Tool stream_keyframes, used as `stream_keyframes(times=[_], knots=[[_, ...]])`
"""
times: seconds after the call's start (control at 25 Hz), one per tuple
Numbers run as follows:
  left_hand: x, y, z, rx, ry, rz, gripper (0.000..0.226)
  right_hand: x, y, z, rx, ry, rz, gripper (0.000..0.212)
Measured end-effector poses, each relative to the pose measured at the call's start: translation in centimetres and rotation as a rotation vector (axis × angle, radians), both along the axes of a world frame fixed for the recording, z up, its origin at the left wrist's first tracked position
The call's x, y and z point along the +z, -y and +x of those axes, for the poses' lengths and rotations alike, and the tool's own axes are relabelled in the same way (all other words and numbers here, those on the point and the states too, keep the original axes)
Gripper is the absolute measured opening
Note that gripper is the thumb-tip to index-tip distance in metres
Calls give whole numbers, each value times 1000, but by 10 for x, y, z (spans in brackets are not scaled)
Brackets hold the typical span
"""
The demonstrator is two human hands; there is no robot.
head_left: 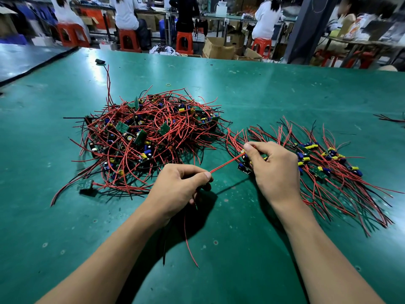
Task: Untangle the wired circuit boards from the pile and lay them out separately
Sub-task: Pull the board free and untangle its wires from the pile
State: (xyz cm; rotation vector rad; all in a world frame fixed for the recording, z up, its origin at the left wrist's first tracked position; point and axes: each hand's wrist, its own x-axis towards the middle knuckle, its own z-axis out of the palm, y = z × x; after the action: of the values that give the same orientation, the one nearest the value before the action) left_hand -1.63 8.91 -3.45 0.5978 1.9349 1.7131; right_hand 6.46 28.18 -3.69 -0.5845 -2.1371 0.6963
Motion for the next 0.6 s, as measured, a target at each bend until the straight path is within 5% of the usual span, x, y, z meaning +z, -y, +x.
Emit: stream_keyframes(times=[0.4, 0.6], knots=[[-2, 0, 0, 25, 22, -32, 15, -1, 0, -2, 45, -22, -129, 35], [5, -1, 0, 13, 227, 88, 28, 5, 4, -6, 183, -142, -617, 35]])
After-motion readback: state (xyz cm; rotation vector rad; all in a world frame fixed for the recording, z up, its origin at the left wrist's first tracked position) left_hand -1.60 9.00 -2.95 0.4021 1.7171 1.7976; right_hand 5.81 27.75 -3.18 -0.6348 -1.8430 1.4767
